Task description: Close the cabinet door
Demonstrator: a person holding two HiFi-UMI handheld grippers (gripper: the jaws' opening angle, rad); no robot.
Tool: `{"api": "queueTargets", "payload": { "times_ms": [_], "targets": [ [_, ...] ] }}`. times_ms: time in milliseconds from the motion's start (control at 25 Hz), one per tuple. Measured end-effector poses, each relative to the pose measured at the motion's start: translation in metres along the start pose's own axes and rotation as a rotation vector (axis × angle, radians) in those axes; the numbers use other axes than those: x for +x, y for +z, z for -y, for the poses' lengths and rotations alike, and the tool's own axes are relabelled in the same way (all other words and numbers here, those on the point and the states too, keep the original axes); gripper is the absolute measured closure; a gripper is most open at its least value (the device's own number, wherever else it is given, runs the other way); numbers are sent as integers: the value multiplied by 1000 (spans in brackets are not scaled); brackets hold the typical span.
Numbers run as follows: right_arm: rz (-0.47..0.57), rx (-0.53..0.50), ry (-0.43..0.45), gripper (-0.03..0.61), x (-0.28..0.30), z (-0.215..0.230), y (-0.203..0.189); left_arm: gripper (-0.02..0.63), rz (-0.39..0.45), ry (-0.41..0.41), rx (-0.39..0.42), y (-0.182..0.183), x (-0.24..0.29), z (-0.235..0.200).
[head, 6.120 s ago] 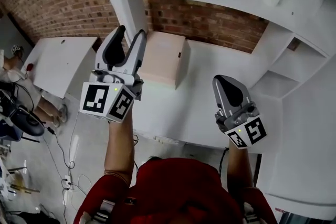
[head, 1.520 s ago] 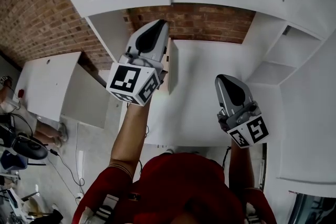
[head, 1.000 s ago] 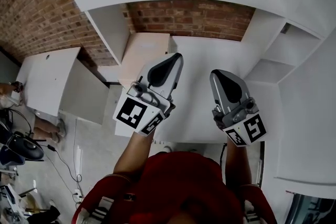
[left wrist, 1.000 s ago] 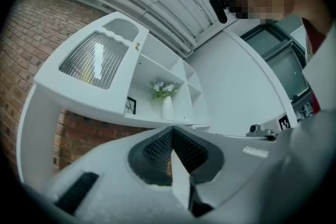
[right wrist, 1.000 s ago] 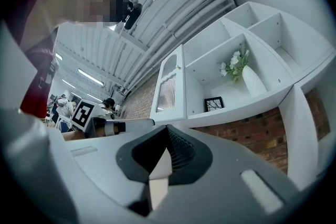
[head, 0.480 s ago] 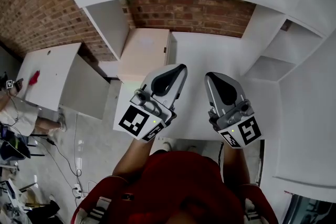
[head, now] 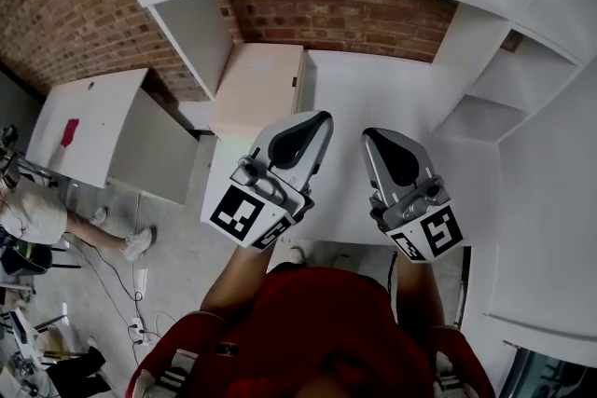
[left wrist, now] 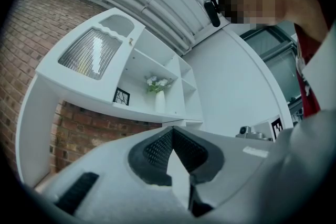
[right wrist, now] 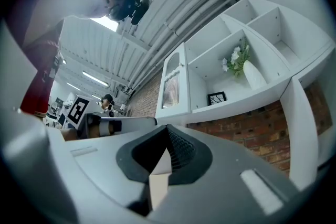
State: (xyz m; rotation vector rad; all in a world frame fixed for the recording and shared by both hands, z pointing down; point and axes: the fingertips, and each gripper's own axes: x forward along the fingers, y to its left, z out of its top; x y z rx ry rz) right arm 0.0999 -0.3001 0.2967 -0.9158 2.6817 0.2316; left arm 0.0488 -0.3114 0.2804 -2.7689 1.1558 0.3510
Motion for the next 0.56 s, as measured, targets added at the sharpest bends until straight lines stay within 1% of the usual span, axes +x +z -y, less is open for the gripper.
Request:
{"api": "queueTargets", "payload": {
  "times_ms": [560],
  "targets": [
    [3,14,19,566,-9,-6,2,611,5,36,-2,3,-10,6]
  ]
}}
